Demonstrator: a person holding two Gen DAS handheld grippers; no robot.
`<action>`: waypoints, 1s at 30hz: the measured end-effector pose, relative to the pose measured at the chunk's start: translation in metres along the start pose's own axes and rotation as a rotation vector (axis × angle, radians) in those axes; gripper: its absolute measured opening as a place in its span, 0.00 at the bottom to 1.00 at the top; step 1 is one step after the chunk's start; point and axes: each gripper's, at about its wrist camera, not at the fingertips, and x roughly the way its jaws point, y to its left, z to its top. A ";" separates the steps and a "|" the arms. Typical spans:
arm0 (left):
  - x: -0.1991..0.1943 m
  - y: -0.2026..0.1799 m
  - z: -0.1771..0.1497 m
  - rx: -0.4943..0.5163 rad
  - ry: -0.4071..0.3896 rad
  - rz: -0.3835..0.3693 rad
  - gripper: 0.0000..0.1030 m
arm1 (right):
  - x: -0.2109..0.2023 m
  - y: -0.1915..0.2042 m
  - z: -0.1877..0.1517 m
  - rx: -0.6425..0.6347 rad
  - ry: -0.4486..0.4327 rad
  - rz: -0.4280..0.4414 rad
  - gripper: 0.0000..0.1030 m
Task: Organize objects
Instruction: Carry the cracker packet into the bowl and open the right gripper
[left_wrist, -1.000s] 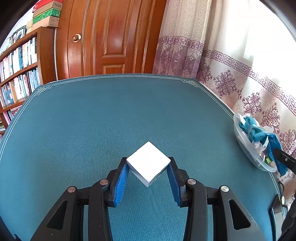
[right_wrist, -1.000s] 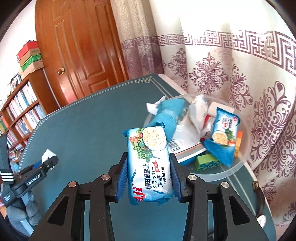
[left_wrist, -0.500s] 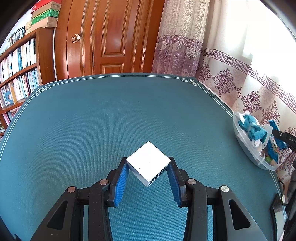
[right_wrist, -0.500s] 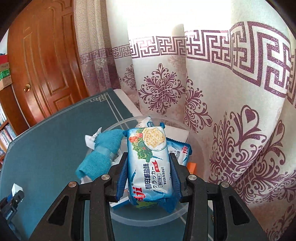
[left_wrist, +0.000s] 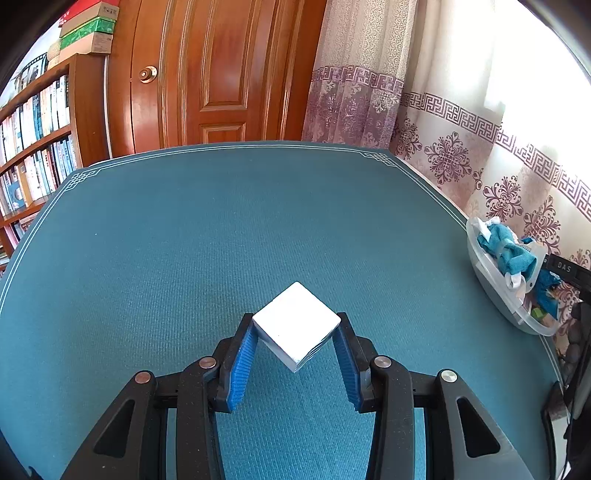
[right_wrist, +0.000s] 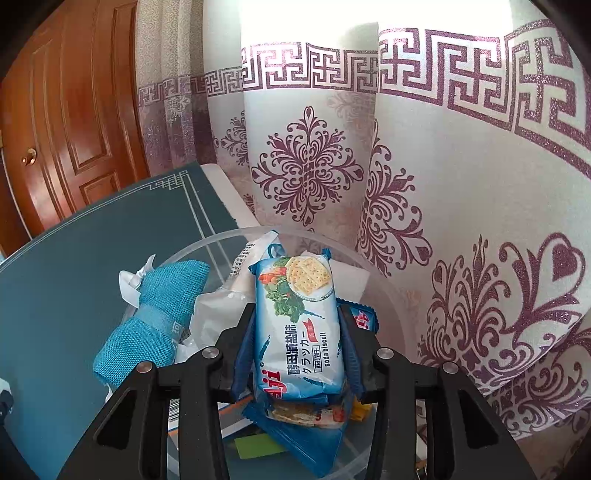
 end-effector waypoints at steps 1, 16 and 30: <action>0.000 0.000 0.000 -0.001 0.000 0.000 0.43 | -0.002 0.000 0.000 0.001 -0.005 0.003 0.46; -0.003 -0.013 -0.002 0.036 -0.012 -0.009 0.43 | -0.072 0.004 -0.030 -0.039 -0.092 0.067 0.49; -0.012 -0.076 -0.013 0.165 0.029 -0.156 0.43 | -0.092 -0.013 -0.078 -0.035 -0.046 0.141 0.53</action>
